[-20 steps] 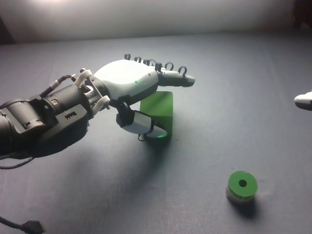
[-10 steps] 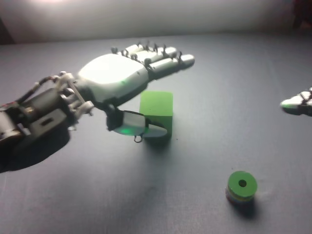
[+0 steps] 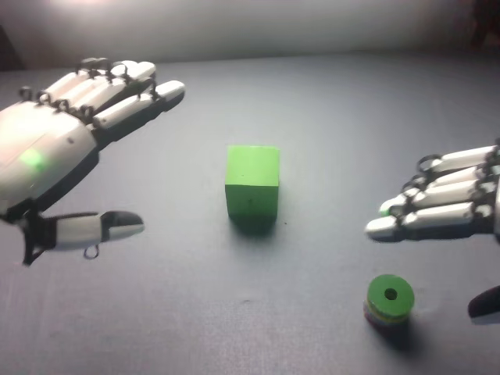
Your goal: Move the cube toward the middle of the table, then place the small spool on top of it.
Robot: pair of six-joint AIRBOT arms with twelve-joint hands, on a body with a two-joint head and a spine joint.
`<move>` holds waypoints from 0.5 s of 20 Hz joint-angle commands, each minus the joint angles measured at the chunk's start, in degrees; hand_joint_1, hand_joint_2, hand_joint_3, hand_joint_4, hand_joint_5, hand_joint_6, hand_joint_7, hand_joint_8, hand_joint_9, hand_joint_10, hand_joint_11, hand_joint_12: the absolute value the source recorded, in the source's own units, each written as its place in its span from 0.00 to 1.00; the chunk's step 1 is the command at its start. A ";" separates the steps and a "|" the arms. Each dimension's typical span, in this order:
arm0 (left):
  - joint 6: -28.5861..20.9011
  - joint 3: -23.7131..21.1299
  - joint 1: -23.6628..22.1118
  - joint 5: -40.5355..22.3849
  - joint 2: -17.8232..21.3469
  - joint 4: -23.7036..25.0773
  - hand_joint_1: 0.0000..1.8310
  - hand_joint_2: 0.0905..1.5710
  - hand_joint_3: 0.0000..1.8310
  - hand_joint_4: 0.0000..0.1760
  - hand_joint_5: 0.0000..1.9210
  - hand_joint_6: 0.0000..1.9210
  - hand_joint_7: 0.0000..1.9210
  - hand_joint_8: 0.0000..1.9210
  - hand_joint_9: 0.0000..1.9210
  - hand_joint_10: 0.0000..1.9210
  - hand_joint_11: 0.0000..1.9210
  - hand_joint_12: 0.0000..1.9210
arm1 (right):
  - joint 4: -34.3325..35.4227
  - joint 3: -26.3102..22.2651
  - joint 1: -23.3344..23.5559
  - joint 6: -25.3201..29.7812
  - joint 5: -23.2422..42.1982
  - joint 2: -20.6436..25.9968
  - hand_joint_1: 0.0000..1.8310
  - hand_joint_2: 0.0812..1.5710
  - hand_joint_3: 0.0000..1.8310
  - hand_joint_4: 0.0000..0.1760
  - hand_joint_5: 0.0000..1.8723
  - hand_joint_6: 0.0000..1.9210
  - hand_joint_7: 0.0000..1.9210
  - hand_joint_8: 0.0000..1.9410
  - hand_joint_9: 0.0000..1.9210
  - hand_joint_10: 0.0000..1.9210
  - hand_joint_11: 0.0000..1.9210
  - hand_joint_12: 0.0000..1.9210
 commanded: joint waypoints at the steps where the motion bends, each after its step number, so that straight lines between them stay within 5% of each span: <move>1: 0.32 -0.30 0.34 -9.22 0.48 -0.31 0.54 0.58 0.00 0.69 0.06 0.00 0.03 0.00 0.01 0.00 0.00 0.04 | -0.36 0.26 1.49 1.45 2.45 -0.55 0.54 0.57 0.00 0.43 0.19 0.00 0.24 0.00 0.29 0.00 0.20 0.29; 2: 0.32 -1.41 3.12 -11.69 1.11 -1.67 0.53 0.59 0.00 0.66 0.06 0.00 0.03 0.00 0.02 0.00 0.03 0.11 | -5.14 0.95 3.59 4.05 0.09 -2.04 0.54 0.58 0.00 0.45 0.19 0.00 0.23 0.00 0.29 0.00 0.22 0.30; 3: 0.32 -1.92 4.45 -13.04 1.43 -2.39 0.51 0.59 0.00 0.77 0.06 0.00 0.03 0.00 0.03 0.00 0.01 0.19 | -7.13 1.32 4.41 5.58 -0.91 -2.76 0.55 0.59 0.00 0.44 0.18 0.00 0.21 0.00 0.27 0.00 0.21 0.29; 4: 0.32 -2.70 6.12 -14.72 2.04 -3.43 0.45 0.58 0.00 0.59 0.08 0.00 0.05 0.00 0.05 0.00 0.00 0.25 | -10.12 1.83 5.70 7.56 -2.32 -3.90 0.54 0.60 0.01 0.38 0.18 0.00 0.20 0.00 0.25 0.00 0.17 0.28; 5: 0.32 -3.44 8.05 -16.79 2.73 -4.74 0.45 0.58 0.00 0.48 0.09 0.00 0.05 0.00 0.03 0.01 0.00 0.18 | -13.81 2.34 7.09 9.46 -4.31 -5.09 0.55 0.59 0.00 0.36 0.19 0.00 0.21 0.00 0.26 0.01 0.16 0.27; 10: 0.38 -4.53 10.73 -19.26 3.52 -6.31 0.51 0.58 0.00 0.52 0.11 0.00 0.06 0.00 0.04 0.00 0.00 0.15 | -19.17 3.10 9.06 10.75 -8.22 -7.46 0.58 0.62 0.00 0.36 0.20 0.00 0.21 0.00 0.23 0.00 0.10 0.35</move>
